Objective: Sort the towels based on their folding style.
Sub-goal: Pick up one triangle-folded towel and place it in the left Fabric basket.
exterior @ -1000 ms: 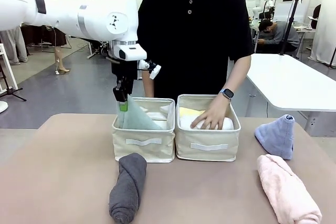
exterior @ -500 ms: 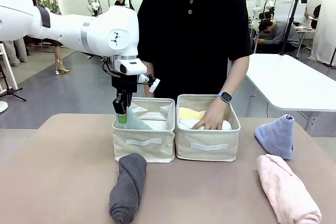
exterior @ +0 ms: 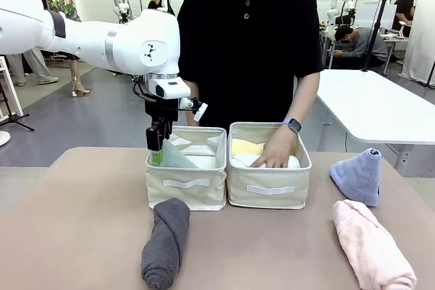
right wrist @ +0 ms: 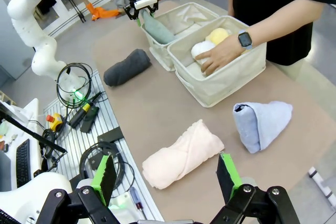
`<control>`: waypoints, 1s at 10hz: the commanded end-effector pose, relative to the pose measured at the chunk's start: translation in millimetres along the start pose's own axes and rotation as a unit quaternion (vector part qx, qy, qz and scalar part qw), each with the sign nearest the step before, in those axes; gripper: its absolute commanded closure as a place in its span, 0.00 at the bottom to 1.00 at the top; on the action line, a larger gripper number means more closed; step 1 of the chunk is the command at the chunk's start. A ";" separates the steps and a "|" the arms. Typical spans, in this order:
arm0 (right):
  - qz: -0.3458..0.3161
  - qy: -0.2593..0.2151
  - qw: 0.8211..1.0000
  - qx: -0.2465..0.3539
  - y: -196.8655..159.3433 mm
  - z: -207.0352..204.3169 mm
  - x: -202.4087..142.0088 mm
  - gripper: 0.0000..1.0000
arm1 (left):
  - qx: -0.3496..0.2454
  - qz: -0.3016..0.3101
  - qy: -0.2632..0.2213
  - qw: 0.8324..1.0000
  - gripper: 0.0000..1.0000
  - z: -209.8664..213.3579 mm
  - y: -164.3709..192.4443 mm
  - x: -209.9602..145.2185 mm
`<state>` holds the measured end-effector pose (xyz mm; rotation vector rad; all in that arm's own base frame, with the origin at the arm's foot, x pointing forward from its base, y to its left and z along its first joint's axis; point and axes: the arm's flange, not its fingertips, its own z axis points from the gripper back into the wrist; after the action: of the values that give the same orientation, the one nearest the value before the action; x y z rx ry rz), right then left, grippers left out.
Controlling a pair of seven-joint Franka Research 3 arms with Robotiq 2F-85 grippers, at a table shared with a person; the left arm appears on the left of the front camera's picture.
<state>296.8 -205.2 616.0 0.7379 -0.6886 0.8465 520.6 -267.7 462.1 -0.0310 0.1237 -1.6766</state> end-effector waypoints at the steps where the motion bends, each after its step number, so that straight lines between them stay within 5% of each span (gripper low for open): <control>1: 0.008 -0.016 1.000 0.006 -0.9 0.7 1.4 0.00 | 0.003 0.000 -0.006 1.000 0.00 -2.6 -7.5 -1.6; 10: 0.008 -0.016 1.000 0.006 -0.9 0.7 1.4 0.00 | 0.009 -0.013 -0.037 0.999 0.00 6.3 -11.3 -4.6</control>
<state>296.7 -205.3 616.0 0.7378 -0.6889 0.8467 518.8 -269.4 465.8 -0.0511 0.1066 -1.6805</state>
